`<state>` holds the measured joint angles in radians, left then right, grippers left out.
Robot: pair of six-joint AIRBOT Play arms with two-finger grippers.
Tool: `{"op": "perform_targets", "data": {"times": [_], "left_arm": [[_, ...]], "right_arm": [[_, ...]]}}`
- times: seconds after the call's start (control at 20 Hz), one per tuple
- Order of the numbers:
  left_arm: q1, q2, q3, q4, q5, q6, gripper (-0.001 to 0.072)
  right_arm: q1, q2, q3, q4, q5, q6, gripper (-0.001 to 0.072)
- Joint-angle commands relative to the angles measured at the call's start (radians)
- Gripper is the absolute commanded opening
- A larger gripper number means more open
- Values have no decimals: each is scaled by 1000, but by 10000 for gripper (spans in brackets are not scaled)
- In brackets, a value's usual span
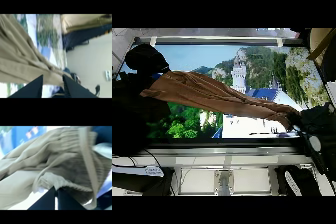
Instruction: Fold the clothes and pants, and hang the long-sleeved shirts on hangers.
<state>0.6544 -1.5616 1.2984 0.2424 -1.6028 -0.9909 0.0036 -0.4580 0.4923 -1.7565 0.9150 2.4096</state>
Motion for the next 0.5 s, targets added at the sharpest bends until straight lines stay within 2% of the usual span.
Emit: {"op": "perform_targets", "data": {"times": [0.0,0.15,0.2,0.3,0.45], "left_arm": [[6,11,-109,18,-58,15,203],[6,44,-316,15,-15,66,202],[6,63,-388,7,20,85,202],[6,108,-502,-6,94,120,200],[6,167,-537,-18,206,143,198]], "right_arm": [[-239,-34,89,116,48,-398,16],[-428,-181,237,264,87,-683,17],[-476,-229,285,297,124,-752,16],[-579,-301,355,329,177,-816,16],[-729,-317,367,410,304,-1016,17]]}}
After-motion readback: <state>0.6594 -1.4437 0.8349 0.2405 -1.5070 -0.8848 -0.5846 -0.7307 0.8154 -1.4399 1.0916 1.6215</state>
